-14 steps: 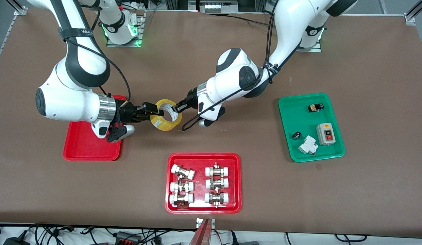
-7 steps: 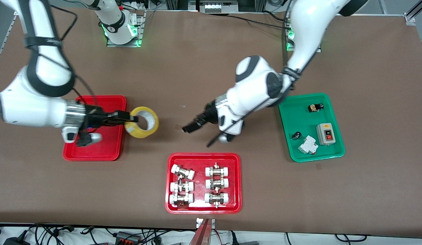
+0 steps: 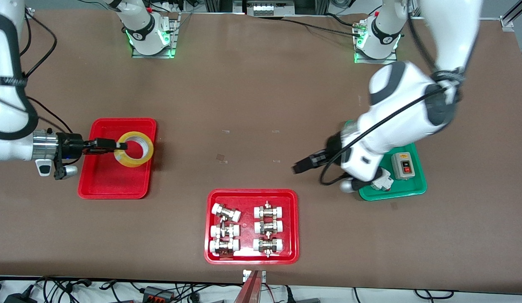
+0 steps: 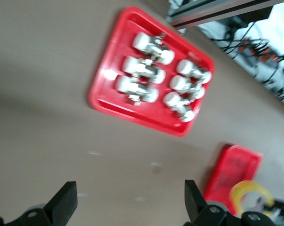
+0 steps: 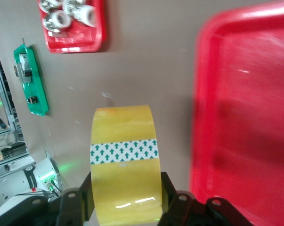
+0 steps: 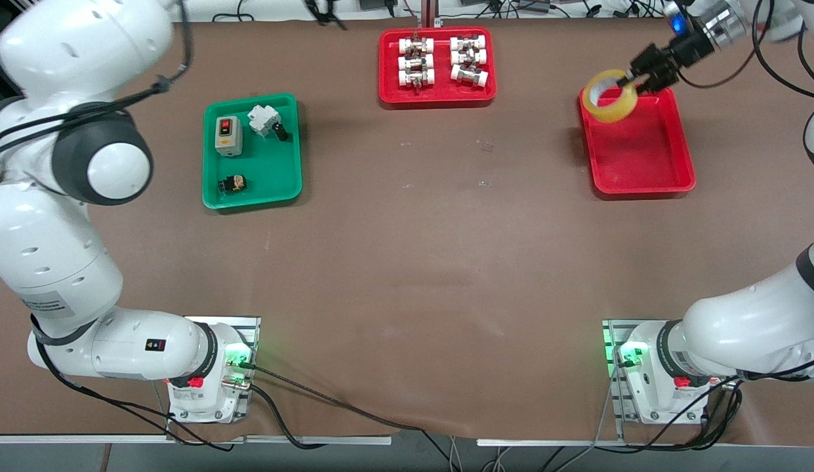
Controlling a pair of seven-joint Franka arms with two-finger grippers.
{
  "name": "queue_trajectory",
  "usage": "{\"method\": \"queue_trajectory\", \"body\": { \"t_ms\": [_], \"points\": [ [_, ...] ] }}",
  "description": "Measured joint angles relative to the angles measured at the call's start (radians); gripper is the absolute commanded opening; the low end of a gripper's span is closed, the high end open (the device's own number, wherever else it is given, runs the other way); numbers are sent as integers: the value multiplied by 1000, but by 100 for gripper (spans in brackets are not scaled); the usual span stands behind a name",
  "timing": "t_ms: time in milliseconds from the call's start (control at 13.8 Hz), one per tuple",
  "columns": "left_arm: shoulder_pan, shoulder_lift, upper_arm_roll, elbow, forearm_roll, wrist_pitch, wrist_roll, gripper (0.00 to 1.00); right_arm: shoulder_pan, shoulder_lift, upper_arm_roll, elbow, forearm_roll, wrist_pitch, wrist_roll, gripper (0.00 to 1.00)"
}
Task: Left arm passes tape to right arm into tray
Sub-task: 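Lower the tape into the red tray while the left gripper withdraws, then open the right gripper to release the tape in the red tray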
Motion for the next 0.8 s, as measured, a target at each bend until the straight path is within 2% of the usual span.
{"method": "queue_trajectory", "body": {
  "t_ms": [217,361,434,651,723,795],
  "points": [
    [112,-61,2,18,54,-279,255,100,-73,94,0,-4,-25,1,-140,2],
    [155,-90,3,79,161,-466,387,100,-98,140,0,-3,-30,5,-200,11],
    [160,-98,4,122,217,-530,417,100,-104,154,0,-3,-31,13,-223,27],
    [160,-106,5,206,356,-642,442,100,-107,167,4,2,-80,52,-254,89],
    [161,-106,6,212,375,-667,442,100,-107,166,7,6,-107,67,-254,100],
    [162,-110,6,208,388,-686,442,100,-107,167,8,7,-134,83,-254,100]
  ]
}}
